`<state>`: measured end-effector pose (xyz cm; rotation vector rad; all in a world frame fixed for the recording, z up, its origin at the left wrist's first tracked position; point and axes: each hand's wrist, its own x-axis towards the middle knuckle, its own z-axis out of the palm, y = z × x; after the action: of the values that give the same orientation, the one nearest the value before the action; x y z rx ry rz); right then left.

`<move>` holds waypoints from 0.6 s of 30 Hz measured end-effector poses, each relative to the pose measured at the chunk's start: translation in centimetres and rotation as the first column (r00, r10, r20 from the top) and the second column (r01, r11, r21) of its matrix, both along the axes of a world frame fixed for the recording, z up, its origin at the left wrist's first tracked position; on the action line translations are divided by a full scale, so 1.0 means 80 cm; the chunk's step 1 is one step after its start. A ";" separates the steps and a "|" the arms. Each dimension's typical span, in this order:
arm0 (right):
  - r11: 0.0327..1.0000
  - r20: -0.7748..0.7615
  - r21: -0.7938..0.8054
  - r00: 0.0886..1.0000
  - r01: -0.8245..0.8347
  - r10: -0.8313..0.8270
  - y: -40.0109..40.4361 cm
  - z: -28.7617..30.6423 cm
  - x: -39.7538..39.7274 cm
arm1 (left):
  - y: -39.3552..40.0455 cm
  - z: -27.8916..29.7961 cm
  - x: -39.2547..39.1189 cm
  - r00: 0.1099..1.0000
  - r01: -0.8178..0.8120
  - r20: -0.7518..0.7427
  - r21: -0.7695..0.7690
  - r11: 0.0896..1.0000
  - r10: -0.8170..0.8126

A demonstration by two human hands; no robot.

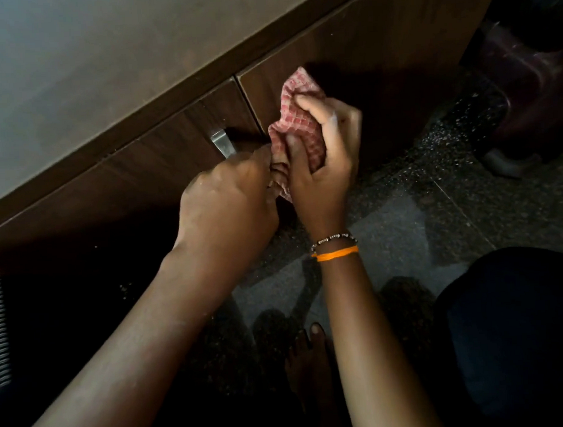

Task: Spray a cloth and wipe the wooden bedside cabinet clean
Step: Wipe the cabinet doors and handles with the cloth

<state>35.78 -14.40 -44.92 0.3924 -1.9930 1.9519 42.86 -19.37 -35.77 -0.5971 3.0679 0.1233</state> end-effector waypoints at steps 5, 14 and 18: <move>0.991 -0.071 0.107 0.995 0.084 -0.076 -0.003 0.008 -0.008 | -0.011 0.009 0.001 0.995 -0.070 0.069 -0.017 0.997 0.071; 0.989 -0.026 -0.094 0.993 0.112 -0.115 -0.018 -0.034 -0.001 | -0.012 0.018 -0.009 0.997 -0.043 0.066 -0.028 0.999 0.044; 0.993 0.188 -0.058 0.978 0.101 -0.089 -0.020 -0.079 -0.002 | -0.007 0.010 -0.009 1.000 0.011 0.007 -0.025 1.000 -0.010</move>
<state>35.58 -15.97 -51.24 0.0991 -2.0086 2.0543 42.16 -19.92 -34.99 -0.5811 3.0700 0.0828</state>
